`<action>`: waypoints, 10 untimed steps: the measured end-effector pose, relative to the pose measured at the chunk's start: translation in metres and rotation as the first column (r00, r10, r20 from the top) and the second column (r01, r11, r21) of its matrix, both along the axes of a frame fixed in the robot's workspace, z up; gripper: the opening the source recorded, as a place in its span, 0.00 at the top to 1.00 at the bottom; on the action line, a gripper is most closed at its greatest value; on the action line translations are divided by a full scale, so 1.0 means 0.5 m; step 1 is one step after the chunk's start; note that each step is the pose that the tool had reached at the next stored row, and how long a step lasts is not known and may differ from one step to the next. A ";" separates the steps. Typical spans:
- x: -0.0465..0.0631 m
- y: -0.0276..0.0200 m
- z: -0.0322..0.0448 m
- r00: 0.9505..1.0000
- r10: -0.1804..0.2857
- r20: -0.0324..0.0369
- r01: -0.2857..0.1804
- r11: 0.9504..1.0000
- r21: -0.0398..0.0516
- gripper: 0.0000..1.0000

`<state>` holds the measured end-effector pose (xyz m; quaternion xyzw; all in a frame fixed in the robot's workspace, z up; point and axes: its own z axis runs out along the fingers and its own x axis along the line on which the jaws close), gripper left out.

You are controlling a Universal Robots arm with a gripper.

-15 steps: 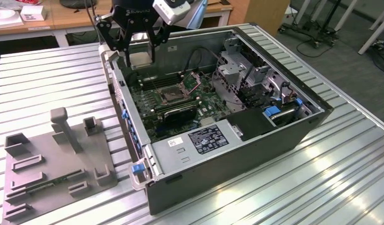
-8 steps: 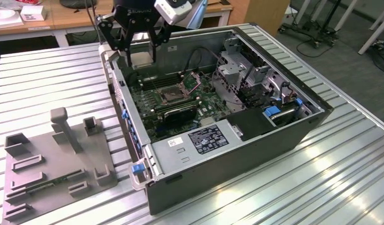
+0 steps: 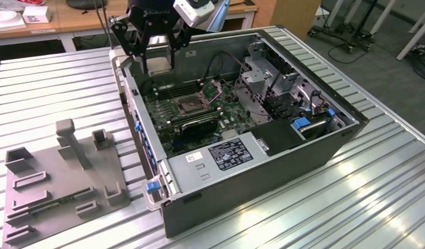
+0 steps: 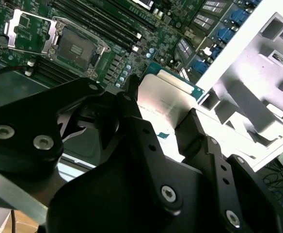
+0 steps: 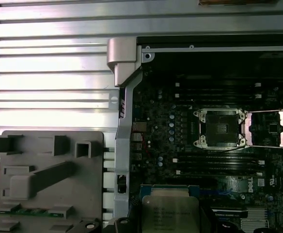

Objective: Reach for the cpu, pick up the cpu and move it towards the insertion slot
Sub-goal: 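Pick up the cpu and move it towards the insertion slot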

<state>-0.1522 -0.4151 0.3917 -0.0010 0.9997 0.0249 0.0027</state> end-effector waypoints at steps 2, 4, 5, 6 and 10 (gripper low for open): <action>0.002 0.0001 0.000 1.000 0.000 0.000 0.000 1.000 0.000 0.46; 0.004 0.0002 0.000 1.000 0.000 0.000 0.000 1.000 0.000 0.46; 0.004 0.0002 0.000 1.000 0.000 0.000 0.000 1.000 0.000 0.46; 0.005 0.0002 0.000 1.000 0.000 0.000 0.000 1.000 0.000 0.46; 0.011 0.0002 0.000 1.000 0.000 0.000 0.000 1.000 0.000 0.46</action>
